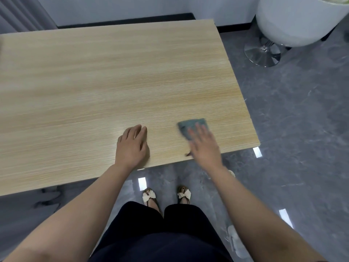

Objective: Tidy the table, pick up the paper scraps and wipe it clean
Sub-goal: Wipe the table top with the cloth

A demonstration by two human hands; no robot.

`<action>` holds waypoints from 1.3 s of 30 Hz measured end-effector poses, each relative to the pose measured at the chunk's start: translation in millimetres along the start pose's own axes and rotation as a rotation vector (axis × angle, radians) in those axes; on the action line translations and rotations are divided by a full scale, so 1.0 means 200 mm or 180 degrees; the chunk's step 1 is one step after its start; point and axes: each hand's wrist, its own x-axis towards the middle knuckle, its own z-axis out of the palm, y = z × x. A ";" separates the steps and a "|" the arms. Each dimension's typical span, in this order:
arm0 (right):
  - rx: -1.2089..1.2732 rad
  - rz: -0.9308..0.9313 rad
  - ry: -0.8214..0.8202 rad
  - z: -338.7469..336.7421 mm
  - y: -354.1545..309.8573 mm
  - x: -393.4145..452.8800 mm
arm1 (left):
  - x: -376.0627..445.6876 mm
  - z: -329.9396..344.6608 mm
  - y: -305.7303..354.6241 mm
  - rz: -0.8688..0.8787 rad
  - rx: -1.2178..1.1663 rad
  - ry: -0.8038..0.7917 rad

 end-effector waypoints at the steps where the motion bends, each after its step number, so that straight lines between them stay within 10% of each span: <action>1: -0.0039 0.0508 0.0112 -0.01 0.11 0.00 | 0.01 0.00 0.00 0.0009 0.0010 0.0005; 5: 0.0319 0.1871 0.0136 -0.04 0.17 0.02 | 0.04 -0.01 -0.02 0.0046 -0.0066 0.0121; 14: 0.0024 -0.0568 -0.0362 0.00 -0.39 0.16 | 0.10 -0.07 -0.09 0.0137 -0.0103 0.0006; 22: 0.0095 0.1484 -0.0077 -0.08 0.07 0.19 | 0.21 -0.07 -0.07 0.0441 0.0027 -0.0250; 31: 0.0010 -0.0744 -0.0383 -0.03 -0.40 0.41 | 0.34 -0.12 -0.13 0.0193 -0.0015 -0.0031; 39: 0.0367 0.1584 0.0141 -0.14 0.14 0.58 | 0.50 -0.16 -0.10 0.0270 0.0254 -0.0222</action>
